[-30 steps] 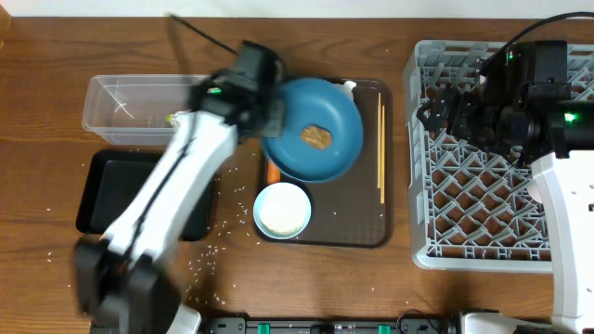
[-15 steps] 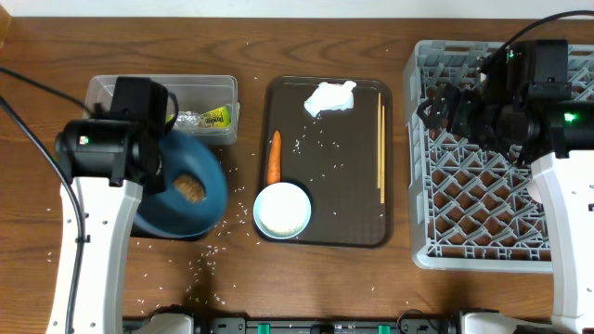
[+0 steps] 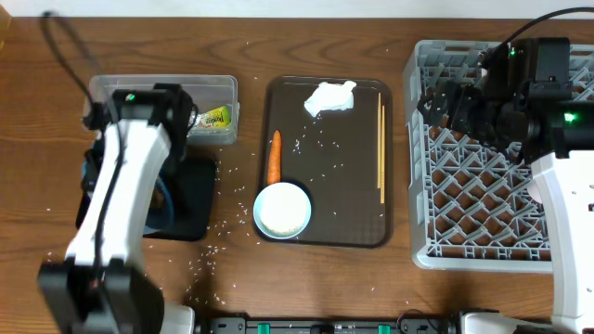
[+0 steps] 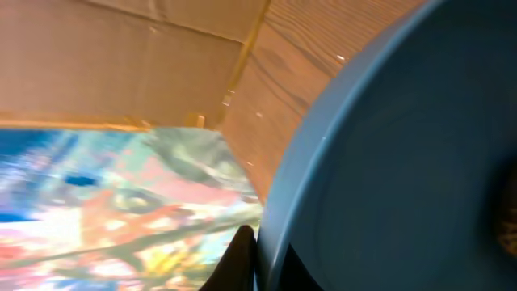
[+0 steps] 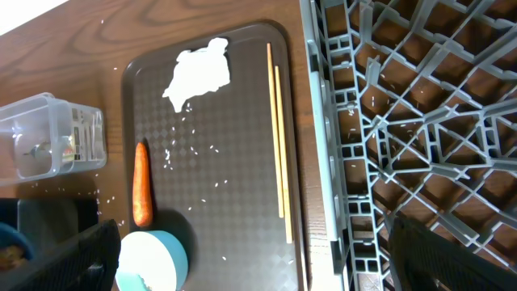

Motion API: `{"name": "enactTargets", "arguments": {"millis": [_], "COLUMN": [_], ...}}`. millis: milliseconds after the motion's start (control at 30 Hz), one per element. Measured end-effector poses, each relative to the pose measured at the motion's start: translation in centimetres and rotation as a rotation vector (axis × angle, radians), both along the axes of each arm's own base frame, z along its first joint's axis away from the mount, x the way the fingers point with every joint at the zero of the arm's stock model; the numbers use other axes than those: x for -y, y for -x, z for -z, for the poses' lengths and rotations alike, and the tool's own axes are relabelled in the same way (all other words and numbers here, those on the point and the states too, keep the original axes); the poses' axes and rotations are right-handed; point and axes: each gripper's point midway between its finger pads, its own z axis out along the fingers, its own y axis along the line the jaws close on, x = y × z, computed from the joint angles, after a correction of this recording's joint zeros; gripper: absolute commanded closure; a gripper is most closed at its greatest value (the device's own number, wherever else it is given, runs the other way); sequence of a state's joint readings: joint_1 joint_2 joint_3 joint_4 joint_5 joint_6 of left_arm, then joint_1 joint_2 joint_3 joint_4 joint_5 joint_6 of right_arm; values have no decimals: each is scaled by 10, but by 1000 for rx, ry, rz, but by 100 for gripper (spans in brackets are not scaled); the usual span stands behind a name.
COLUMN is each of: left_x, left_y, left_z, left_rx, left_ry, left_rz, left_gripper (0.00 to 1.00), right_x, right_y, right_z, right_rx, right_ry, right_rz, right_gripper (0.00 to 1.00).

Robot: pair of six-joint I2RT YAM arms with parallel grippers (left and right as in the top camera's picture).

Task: Sort waste into correct bins and load items into the dishwasher rack
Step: 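Lift the blue plate and carry it over the black tray, then tilt the blue plate to dump the mushroom onto the black tray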

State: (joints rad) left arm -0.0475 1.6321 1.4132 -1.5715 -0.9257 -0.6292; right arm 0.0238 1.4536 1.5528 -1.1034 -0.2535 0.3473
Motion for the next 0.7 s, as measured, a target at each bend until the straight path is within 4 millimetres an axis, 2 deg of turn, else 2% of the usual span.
{"name": "enactTargets", "arguments": {"millis": [133, 233, 700], "left_x": [-3, -3, -4], "left_y": [-12, -16, -27], "left_z": [18, 22, 3], "left_rx": [-110, -142, -51], "left_ry": [-58, -82, -123], "left_rz": [14, 25, 21], "left_gripper": [94, 94, 94], "right_x": [0, 0, 0], "right_y": [0, 0, 1], "right_z": [0, 0, 0], "right_rx": [0, 0, -3], "right_ry": [0, 0, 0], "right_rz": [0, 0, 0], "right_gripper": [1, 1, 1]}}
